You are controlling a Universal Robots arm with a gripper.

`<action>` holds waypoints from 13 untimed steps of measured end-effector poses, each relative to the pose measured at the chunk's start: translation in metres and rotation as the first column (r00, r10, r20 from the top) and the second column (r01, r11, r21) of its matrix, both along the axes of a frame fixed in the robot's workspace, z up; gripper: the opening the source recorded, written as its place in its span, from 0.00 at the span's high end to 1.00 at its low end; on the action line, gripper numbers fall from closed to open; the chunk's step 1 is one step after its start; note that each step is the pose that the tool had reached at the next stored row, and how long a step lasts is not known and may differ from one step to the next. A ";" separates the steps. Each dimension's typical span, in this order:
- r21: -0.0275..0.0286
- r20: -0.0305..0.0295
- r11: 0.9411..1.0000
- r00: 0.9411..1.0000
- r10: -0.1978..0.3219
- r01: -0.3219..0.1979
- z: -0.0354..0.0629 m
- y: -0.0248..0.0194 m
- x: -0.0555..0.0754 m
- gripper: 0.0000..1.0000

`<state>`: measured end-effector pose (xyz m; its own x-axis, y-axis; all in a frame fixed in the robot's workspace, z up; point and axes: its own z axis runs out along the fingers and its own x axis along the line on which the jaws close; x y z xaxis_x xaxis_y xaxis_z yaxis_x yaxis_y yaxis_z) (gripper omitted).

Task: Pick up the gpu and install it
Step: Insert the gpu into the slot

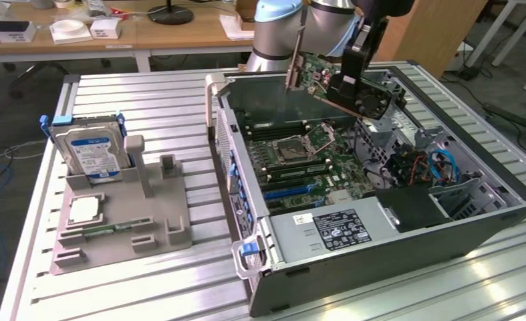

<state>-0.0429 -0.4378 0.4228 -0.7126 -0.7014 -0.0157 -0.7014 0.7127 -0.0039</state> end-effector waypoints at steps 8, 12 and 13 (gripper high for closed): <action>0.000 0.000 0.999 0.999 0.041 -0.041 0.0000 -0.0003 0.000 0.73; 0.000 0.000 0.998 0.998 0.061 -0.061 0.0000 -0.0005 0.000 0.73; 0.000 0.000 0.998 0.998 0.067 -0.067 0.0000 -0.0005 0.000 0.73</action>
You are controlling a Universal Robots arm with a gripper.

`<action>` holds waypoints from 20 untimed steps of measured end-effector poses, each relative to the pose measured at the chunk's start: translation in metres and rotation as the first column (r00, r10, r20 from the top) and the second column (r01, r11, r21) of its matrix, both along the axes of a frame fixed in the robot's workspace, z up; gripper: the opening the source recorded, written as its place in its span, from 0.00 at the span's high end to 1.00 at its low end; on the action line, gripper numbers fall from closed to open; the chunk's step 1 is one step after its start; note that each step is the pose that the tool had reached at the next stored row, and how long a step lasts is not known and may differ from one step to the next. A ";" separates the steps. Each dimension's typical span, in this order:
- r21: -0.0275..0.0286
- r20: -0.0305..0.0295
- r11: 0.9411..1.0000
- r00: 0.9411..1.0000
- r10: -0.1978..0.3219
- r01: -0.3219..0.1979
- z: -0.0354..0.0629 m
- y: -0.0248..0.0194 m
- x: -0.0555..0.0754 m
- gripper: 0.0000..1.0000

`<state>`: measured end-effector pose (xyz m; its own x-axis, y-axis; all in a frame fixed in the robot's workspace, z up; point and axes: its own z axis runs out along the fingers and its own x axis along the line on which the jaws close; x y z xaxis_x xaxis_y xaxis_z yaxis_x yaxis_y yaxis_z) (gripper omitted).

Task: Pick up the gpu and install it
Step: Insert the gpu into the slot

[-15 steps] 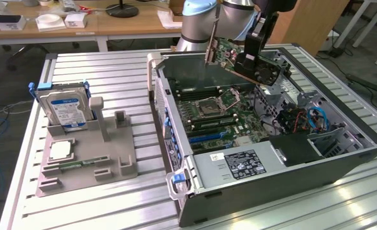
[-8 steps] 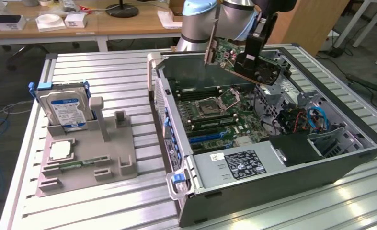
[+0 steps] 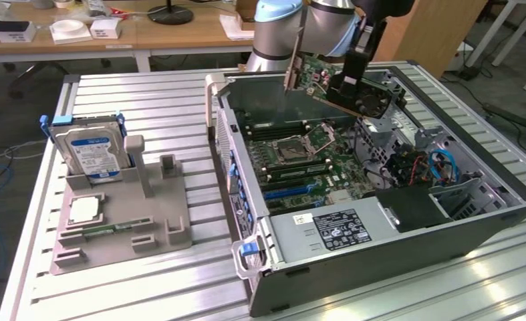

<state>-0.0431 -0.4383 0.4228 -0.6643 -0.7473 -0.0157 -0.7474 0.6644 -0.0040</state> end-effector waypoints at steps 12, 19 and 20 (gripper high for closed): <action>0.000 0.000 0.996 0.996 0.084 -0.084 0.0000 -0.0010 0.000 0.73; 0.000 0.000 0.992 0.992 0.123 -0.123 0.0000 -0.0014 0.000 0.73; 0.000 0.000 0.992 0.992 0.129 -0.129 0.0000 -0.0014 0.000 0.73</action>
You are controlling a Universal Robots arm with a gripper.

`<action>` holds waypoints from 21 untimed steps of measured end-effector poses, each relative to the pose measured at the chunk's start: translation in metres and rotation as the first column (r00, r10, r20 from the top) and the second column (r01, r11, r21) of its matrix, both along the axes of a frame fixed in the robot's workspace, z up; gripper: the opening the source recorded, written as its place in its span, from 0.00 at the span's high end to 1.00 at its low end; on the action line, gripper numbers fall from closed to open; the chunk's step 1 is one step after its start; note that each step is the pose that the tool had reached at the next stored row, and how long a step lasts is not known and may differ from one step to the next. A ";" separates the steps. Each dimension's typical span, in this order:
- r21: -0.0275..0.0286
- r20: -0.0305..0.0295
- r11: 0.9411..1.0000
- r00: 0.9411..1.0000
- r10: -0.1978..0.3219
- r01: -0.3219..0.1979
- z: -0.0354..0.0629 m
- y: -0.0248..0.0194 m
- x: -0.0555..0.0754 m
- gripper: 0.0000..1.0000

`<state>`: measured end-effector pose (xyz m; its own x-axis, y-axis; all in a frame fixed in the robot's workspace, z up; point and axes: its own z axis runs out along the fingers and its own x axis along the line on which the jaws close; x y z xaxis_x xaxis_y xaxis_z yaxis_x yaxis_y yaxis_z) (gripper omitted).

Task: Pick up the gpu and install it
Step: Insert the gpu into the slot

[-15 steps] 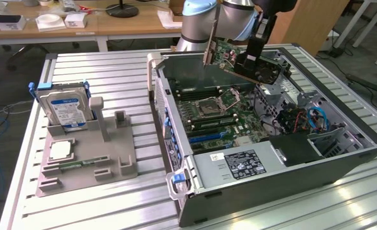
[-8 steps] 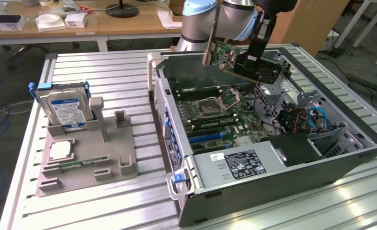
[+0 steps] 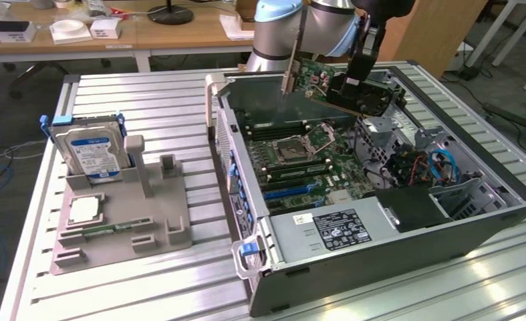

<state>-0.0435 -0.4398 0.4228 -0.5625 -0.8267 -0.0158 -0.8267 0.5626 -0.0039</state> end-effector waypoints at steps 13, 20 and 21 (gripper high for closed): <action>0.000 0.000 0.997 0.997 0.075 -0.075 0.0000 -0.0006 0.000 0.73; 0.000 0.000 0.993 0.993 0.114 -0.114 0.0000 -0.0013 0.000 0.73; 0.000 0.000 0.993 0.993 0.120 -0.120 0.0000 -0.0015 0.000 0.73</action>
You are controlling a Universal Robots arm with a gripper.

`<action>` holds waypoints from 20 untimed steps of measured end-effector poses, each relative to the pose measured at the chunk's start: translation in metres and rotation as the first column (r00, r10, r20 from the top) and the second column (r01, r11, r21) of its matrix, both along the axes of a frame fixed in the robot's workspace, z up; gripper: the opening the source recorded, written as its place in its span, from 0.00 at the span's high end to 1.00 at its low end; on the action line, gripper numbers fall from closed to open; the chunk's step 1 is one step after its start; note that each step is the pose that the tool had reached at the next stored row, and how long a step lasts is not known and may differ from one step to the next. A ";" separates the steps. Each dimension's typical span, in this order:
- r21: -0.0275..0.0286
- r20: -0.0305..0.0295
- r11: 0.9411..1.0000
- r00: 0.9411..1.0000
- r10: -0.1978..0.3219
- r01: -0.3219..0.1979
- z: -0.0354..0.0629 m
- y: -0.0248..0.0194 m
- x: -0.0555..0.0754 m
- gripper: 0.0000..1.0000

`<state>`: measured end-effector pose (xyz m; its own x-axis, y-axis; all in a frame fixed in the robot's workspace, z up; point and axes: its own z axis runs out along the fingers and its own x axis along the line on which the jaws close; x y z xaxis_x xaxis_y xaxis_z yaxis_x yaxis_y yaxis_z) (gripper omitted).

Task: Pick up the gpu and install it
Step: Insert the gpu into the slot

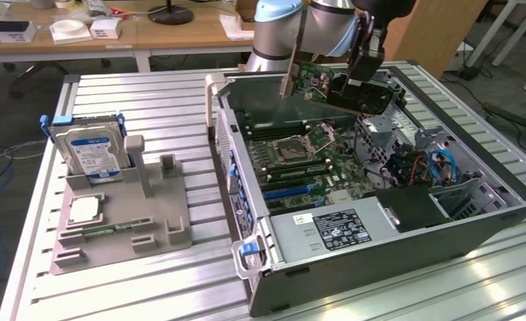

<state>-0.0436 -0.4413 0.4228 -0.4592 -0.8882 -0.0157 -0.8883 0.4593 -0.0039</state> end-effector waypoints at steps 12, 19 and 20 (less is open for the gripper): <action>0.000 0.000 0.998 0.998 0.068 -0.068 0.0000 -0.0028 -0.001 0.73; 0.000 0.000 0.994 0.994 0.112 -0.112 0.0000 -0.0039 -0.001 0.73; 0.000 0.000 0.993 0.993 0.119 -0.119 0.0000 -0.0039 -0.001 0.73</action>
